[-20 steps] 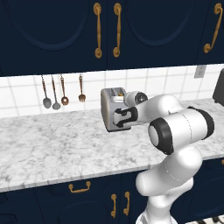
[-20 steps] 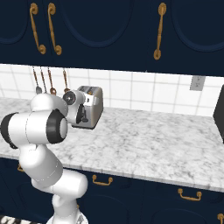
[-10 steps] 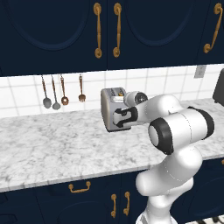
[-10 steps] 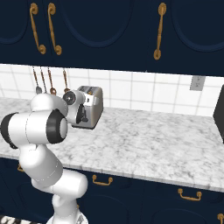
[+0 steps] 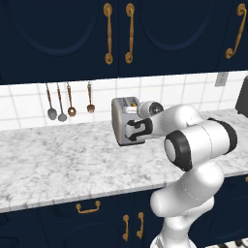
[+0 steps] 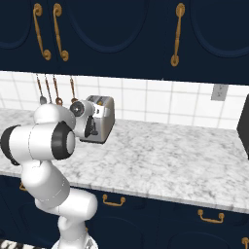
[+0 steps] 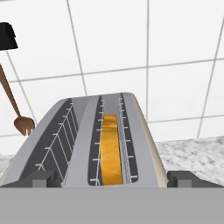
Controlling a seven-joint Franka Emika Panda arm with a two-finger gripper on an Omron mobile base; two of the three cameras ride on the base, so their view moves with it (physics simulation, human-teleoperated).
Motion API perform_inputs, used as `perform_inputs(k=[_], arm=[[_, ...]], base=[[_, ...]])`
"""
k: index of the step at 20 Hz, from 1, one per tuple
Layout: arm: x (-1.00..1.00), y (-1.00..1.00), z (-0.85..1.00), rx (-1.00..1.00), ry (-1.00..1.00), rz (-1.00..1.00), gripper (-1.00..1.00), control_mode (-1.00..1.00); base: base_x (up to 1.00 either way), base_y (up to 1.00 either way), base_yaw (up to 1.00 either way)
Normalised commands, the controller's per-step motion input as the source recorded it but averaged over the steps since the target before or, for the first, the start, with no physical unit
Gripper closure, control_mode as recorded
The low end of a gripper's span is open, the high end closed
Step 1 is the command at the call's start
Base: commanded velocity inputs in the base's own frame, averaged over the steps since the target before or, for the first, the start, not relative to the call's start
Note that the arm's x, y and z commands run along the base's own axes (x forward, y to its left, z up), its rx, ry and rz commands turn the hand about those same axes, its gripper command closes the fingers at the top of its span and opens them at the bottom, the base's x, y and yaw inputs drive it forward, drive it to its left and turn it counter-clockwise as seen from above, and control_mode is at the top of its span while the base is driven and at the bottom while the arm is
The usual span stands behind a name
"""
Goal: Start the toaster. Once the lever pops up, take the bread to the plate on the dining counter.
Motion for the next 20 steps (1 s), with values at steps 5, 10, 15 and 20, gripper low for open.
perform_inputs(k=[5,10,15,20], arm=[[0.0,0.0,0.0,0.0,0.0,0.0,-1.0,-1.0],[0.0,0.0,0.0,0.0,0.0,0.0,-1.0,-1.0],[0.0,0.0,0.0,0.0,0.0,0.0,-1.0,-1.0],[0.0,0.0,0.0,0.0,0.0,0.0,-1.0,-1.0]], base=[[0.0,0.0,0.0],[0.0,0.0,0.0],[0.0,0.0,0.0],[0.0,0.0,0.0]])
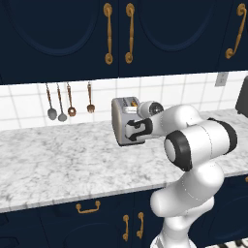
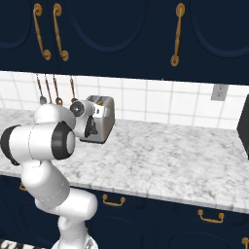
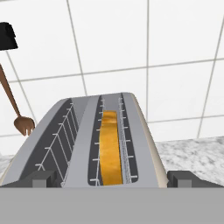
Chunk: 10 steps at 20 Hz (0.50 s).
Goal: Start the toaster. Once the lever pops up, take the bread to the plate on the dining counter.
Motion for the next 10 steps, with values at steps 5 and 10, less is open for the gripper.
perform_inputs(k=[5,10], arm=[[0.0,0.0,0.0,0.0,0.0,0.0,-1.0,-1.0],[0.0,0.0,0.0,0.0,0.0,0.0,-1.0,-1.0]], base=[[0.0,0.0,0.0],[0.0,0.0,0.0]])
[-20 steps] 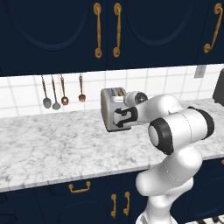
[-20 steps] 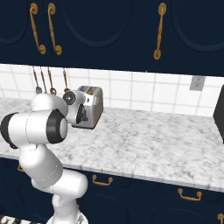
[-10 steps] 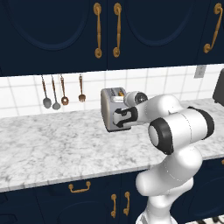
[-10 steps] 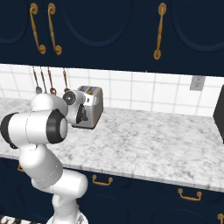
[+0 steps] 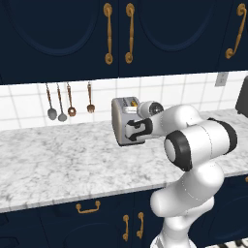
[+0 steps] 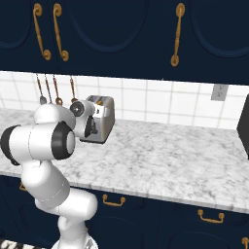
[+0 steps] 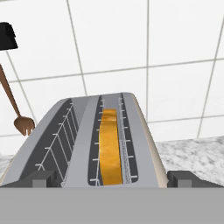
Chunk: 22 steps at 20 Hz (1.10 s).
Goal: Start the toaster. Once the lever pops up, take the bread to the plate on the dining counter.
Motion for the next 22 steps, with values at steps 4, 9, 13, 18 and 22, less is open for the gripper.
perform_inputs(k=[4,9,13,18,22], arm=[[0.0,0.0,0.0,0.0,0.0,0.0,-1.0,-1.0],[0.0,0.0,0.0,0.0,0.0,0.0,-1.0,-1.0],[0.0,0.0,0.0,0.0,0.0,0.0,-1.0,-1.0],[0.0,0.0,0.0,0.0,0.0,0.0,-1.0,-1.0],[0.0,0.0,0.0,0.0,0.0,0.0,-1.0,-1.0]], base=[[0.0,0.0,0.0],[0.0,0.0,0.0],[0.0,0.0,0.0],[0.0,0.0,0.0],[0.0,0.0,0.0]])
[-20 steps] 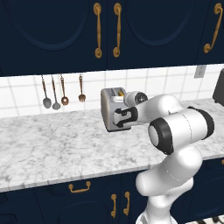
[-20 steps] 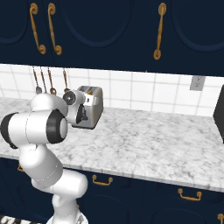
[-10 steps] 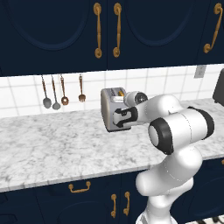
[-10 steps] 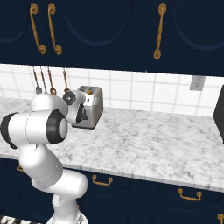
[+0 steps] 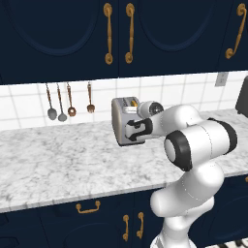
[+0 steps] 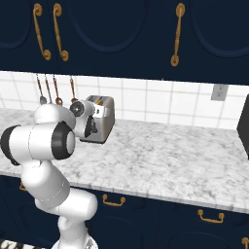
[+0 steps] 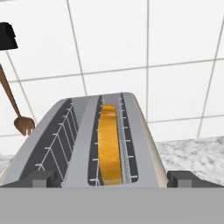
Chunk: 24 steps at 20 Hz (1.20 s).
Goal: Start the toaster. Once the lever pops up, take the bread to the plate on the dining counter.
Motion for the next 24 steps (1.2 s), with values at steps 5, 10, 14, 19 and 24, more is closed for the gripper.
perform_inputs(k=[5,10,14,19,24], arm=[[0.0,0.0,0.0,0.0,0.0,0.0,-1.0,-1.0],[0.0,0.0,0.0,0.0,0.0,0.0,-1.0,-1.0],[0.0,0.0,0.0,0.0,0.0,0.0,-1.0,-1.0],[0.0,0.0,0.0,0.0,0.0,0.0,-1.0,-1.0],[0.0,0.0,0.0,0.0,0.0,0.0,-1.0,-1.0]], base=[[0.0,0.0,0.0],[0.0,0.0,0.0],[0.0,0.0,0.0],[0.0,0.0,0.0],[0.0,0.0,0.0]])
